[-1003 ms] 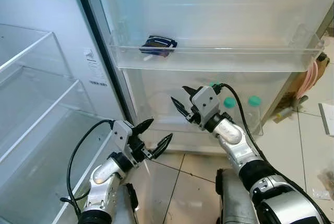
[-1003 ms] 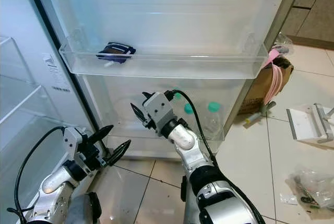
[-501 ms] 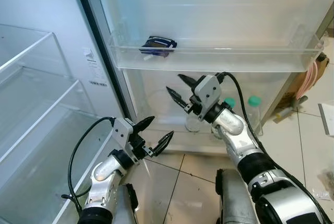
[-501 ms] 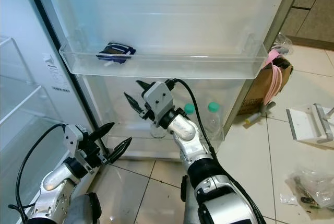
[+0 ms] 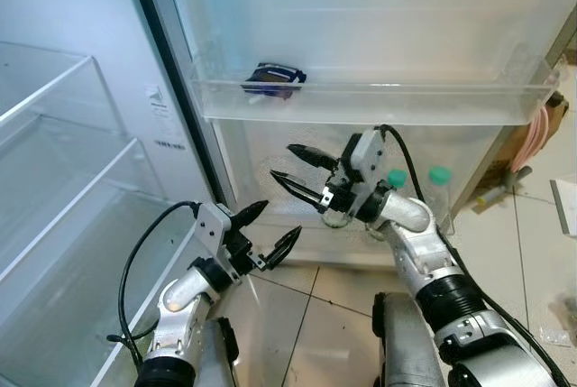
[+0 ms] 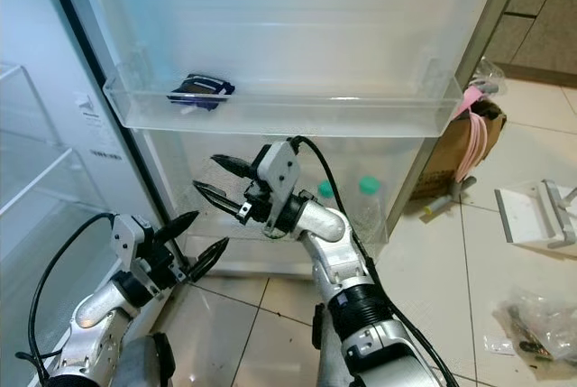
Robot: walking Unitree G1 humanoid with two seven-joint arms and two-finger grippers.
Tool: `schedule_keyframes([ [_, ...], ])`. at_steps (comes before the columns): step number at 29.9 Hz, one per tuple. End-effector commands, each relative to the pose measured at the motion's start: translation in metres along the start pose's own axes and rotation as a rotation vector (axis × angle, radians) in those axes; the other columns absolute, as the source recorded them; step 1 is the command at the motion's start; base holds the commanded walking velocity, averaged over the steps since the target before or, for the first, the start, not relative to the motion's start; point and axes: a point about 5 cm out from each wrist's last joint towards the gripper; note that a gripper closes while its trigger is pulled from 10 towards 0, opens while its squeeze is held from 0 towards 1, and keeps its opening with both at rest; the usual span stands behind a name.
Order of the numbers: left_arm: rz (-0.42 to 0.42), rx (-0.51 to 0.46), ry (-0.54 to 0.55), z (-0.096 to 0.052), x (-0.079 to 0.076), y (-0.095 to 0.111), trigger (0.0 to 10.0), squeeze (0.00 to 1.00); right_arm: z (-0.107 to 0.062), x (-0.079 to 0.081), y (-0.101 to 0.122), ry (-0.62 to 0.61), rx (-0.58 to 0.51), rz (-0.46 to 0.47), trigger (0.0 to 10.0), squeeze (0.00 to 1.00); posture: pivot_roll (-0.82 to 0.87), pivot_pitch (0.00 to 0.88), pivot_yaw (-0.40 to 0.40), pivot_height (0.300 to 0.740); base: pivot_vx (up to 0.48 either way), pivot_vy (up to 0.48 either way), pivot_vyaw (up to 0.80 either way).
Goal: Restocking fridge
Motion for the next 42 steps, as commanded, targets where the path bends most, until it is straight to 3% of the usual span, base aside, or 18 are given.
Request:
schedule_keyframes([
  [1,-0.008,0.016,-0.005,-0.003,0.001,-0.003,10.0,0.0,-0.003,0.006,-0.004,0.043,0.02,0.031,10.0,0.0,-0.06,0.056,-0.002,0.421,0.0,0.0,0.0],
  [8,-0.012,0.013,-0.008,-0.002,0.0,-0.003,10.0,0.0,-0.009,0.008,-0.004,0.053,0.031,0.062,10.0,0.0,-0.07,0.057,-0.001,0.421,0.0,0.0,0.0],
  [19,-0.018,0.009,-0.011,-0.002,0.0,-0.003,10.0,0.0,-0.026,0.027,0.001,0.213,0.041,0.21,10.0,0.0,-0.06,0.052,-0.003,0.421,0.0,0.0,0.0],
  [23,-0.027,0.016,-0.015,-0.003,-0.001,-0.005,10.0,0.0,-0.043,0.043,-0.009,0.333,0.117,0.308,10.0,0.0,-0.07,0.046,0.0,0.421,0.0,0.0,0.0],
  [26,-0.036,0.024,-0.017,-0.003,-0.003,-0.008,10.0,0.0,-0.052,0.048,-0.021,0.345,0.172,0.354,10.0,0.0,-0.07,0.044,-0.001,0.421,0.0,0.0,0.0],
  [33,-0.072,0.057,0.001,-0.006,-0.007,-0.019,10.0,0.0,-0.083,0.046,-0.062,0.194,0.321,0.439,10.0,0.0,-0.07,0.043,-0.004,0.421,0.0,0.0,0.0],
  [36,-0.098,0.088,0.02,-0.014,-0.01,-0.027,10.0,0.0,-0.109,0.036,-0.084,-0.004,0.398,0.458,10.0,0.0,-0.07,0.042,-0.008,0.421,0.0,0.0,0.0],
  [38,-0.104,0.097,0.028,-0.016,-0.011,-0.03,10.0,0.0,-0.121,0.028,-0.09,-0.122,0.405,0.474,10.0,0.0,-0.08,0.039,-0.011,0.421,0.0,0.0,0.0],
  [39,-0.104,0.097,0.028,-0.016,-0.011,-0.03,10.0,0.0,-0.121,0.028,-0.09,-0.122,0.405,0.474,10.0,0.0,-0.08,0.039,-0.011,0.421,0.0,0.0,0.0],
  [41,-0.11,0.101,0.038,-0.017,-0.011,-0.031,10.0,0.0,-0.142,0.019,-0.096,-0.266,0.448,0.496,10.0,0.0,-0.08,0.038,-0.015,0.421,0.0,0.0,0.0],
  [42,-0.11,0.101,0.038,-0.017,-0.011,-0.031,10.0,0.0,-0.142,0.019,-0.096,-0.266,0.448,0.496,10.0,0.0,-0.08,0.038,-0.015,0.421,0.0,0.0,0.0],
])
Point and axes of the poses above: a point about 5 cm out from each wrist's last joint towards the gripper, its own z axis pointing out of the wrist towards the gripper, its own y axis along the axis of the wrist's last joint, x = y × z, and after that the axes turned 7 degrees about z, right-handed
